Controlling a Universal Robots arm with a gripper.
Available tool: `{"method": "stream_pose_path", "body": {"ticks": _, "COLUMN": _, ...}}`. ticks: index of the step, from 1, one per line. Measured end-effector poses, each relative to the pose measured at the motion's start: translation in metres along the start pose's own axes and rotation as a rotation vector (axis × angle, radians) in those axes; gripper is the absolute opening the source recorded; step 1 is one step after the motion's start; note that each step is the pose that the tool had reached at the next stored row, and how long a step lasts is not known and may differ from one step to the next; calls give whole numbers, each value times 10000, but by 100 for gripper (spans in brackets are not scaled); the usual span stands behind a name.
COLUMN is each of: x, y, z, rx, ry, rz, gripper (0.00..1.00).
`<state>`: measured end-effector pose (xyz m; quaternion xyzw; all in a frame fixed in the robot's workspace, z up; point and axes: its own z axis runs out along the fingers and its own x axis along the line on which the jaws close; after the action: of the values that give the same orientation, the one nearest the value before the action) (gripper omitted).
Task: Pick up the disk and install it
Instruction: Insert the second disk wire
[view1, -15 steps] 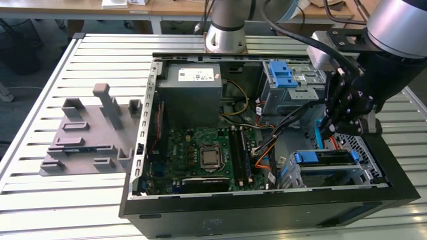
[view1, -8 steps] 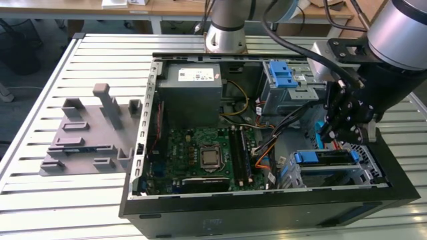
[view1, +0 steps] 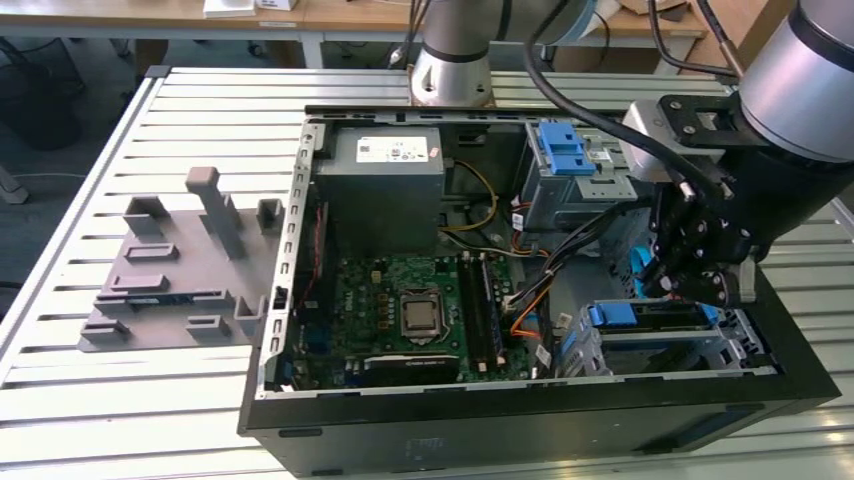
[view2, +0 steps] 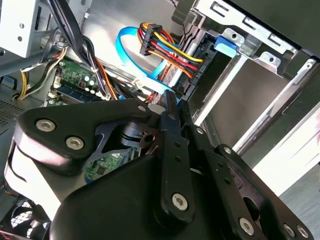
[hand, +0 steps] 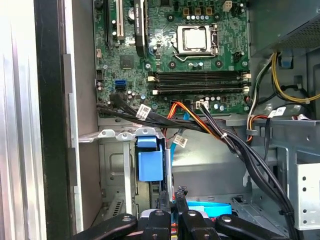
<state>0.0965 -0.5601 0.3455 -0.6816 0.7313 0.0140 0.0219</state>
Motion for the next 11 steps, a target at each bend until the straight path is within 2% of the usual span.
{"method": "stream_pose_path", "body": {"ticks": 4, "x": 1, "y": 0, "z": -1, "rx": 0, "ry": 2, "rz": 0, "gripper": 16}}
{"method": "stream_pose_path", "body": {"ticks": 5, "x": 2, "y": 0, "z": -1, "rx": -2, "ry": -27, "rz": 0, "gripper": 16}}
{"method": "stream_pose_path", "body": {"ticks": 6, "x": 3, "y": 0, "z": 0, "rx": -11, "ry": -161, "rz": 2, "gripper": 16}}
{"method": "stream_pose_path", "body": {"ticks": 8, "x": 5, "y": -1, "z": 0, "rx": -37, "ry": -520, "rz": 6, "gripper": 16}}
{"method": "stream_pose_path", "body": {"ticks": 9, "x": 11, "y": -1, "z": 1, "rx": -47, "ry": -675, "rz": 8, "gripper": 16}}
{"method": "stream_pose_path", "body": {"ticks": 10, "x": 24, "y": -2, "z": 2, "rx": -51, "ry": -743, "rz": 10, "gripper": 16}}
{"method": "stream_pose_path", "body": {"ticks": 11, "x": 37, "y": -2, "z": 4, "rx": -51, "ry": -744, "rz": 10, "gripper": 16}}
